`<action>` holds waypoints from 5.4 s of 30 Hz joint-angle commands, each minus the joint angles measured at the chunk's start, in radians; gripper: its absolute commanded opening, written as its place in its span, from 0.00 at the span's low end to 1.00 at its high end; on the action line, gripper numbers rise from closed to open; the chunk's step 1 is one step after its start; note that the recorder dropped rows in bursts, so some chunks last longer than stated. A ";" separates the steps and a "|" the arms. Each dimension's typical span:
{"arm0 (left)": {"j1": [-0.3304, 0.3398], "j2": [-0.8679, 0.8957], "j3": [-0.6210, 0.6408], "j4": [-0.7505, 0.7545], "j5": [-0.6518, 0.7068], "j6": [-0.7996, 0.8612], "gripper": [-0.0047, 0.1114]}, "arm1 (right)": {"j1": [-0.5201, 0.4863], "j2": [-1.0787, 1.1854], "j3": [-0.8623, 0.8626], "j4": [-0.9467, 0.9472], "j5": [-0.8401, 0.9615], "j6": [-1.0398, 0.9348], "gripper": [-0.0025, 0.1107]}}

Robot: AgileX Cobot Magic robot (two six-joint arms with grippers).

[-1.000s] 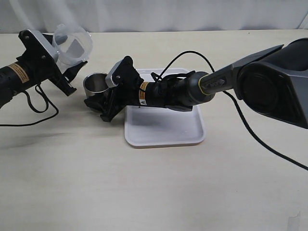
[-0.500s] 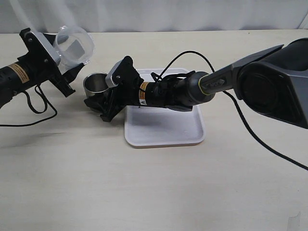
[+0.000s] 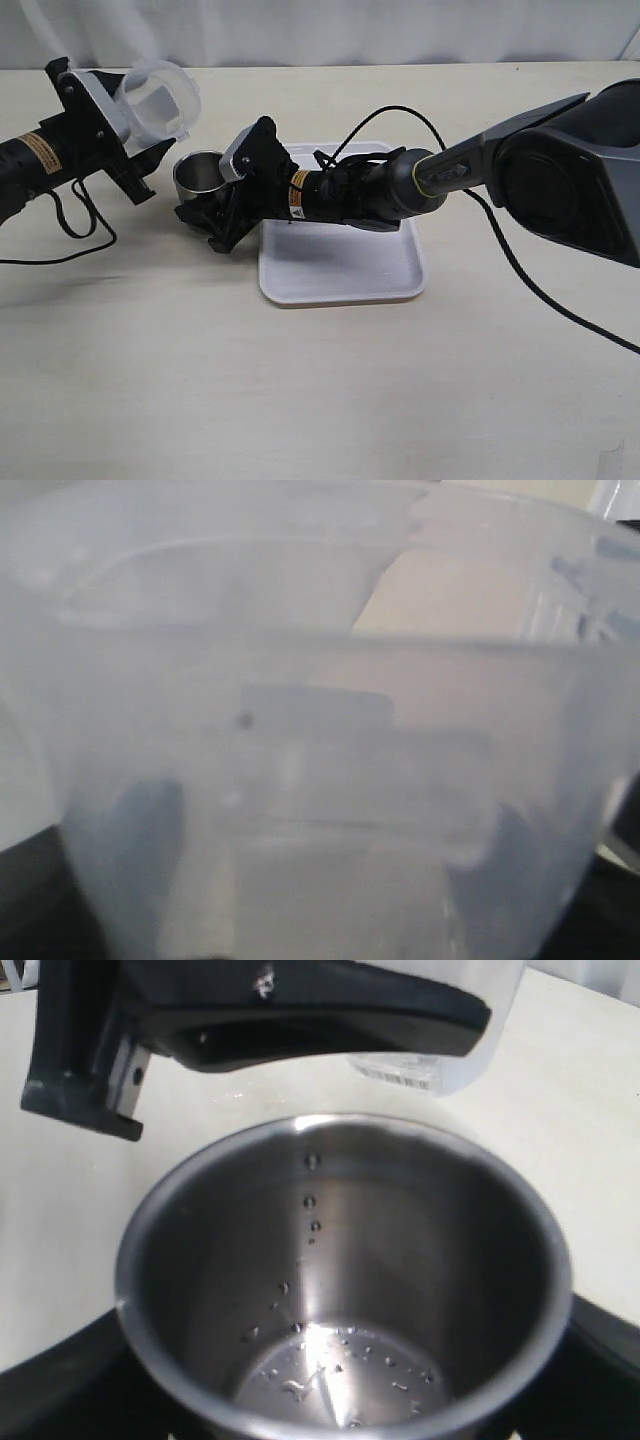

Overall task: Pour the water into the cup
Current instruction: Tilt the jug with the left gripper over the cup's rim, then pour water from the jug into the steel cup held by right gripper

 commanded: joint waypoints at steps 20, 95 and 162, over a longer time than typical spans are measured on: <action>-0.003 -0.007 -0.011 -0.002 -0.051 0.185 0.04 | -0.006 0.004 0.004 -0.014 0.050 0.002 0.06; -0.025 -0.007 -0.030 -0.043 -0.027 0.475 0.04 | -0.006 0.004 0.004 -0.014 0.050 0.002 0.06; -0.025 -0.007 -0.058 -0.068 -0.035 0.711 0.04 | -0.006 0.004 0.004 -0.014 0.050 0.002 0.06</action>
